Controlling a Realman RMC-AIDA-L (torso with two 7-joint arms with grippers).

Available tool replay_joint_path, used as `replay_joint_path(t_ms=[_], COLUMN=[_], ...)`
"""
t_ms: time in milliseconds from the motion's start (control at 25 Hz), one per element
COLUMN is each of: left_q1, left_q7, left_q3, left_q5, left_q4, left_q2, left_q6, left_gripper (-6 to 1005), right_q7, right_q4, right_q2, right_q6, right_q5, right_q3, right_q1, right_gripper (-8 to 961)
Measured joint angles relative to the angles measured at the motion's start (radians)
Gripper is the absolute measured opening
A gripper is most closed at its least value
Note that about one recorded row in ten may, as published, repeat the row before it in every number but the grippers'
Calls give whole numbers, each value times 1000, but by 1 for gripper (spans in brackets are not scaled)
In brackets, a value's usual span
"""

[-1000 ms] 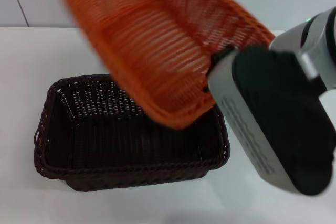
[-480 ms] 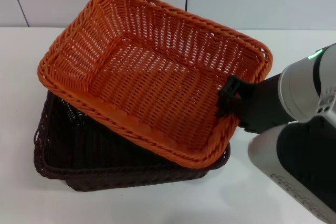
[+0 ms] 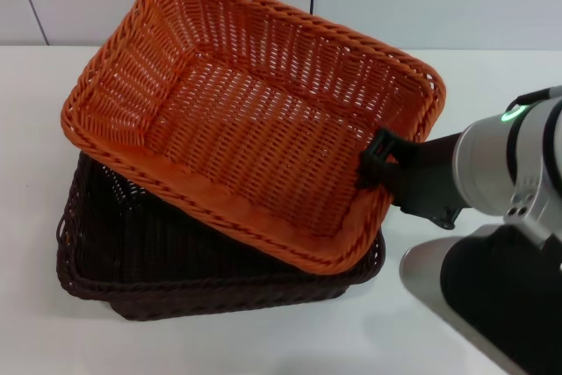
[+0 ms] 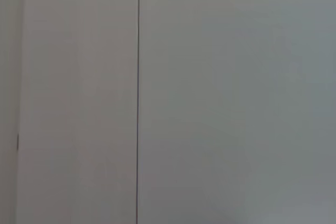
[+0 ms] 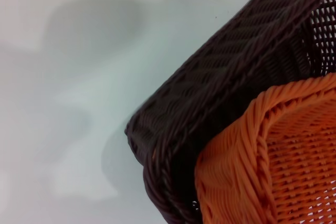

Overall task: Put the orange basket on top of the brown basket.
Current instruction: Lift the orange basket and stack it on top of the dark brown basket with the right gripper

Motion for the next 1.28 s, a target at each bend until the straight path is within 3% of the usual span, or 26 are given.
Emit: replay_joint_path(t_ms=[280, 560, 760, 1000, 1280], left_q1=[-2, -2, -6, -28, -36], left_q7=[0, 0, 0, 0, 4], left_q3=[11, 17, 18, 22, 30], left_q5=[0, 0, 3, 6, 8], left_q4=[0, 7, 6, 14, 24], left_q2=[2, 5, 9, 10, 10], left_q6=[-7, -15, -39, -59, -71], left_gripper=[773, 773, 773, 773, 773], right_q7=[49, 87, 88, 88, 87], right_q4=[-6, -21, -24, -24, -24], right_q2=[2, 1, 1, 3, 3], right_q6=[124, 132, 166, 237, 261], right_q5=[-71, -96, -96, -96, -96], right_q3=[-104, -169, -199, -229, -293], right_q1=[-89, -141, -175, -218, -267], right_gripper=[278, 292, 513, 603, 603])
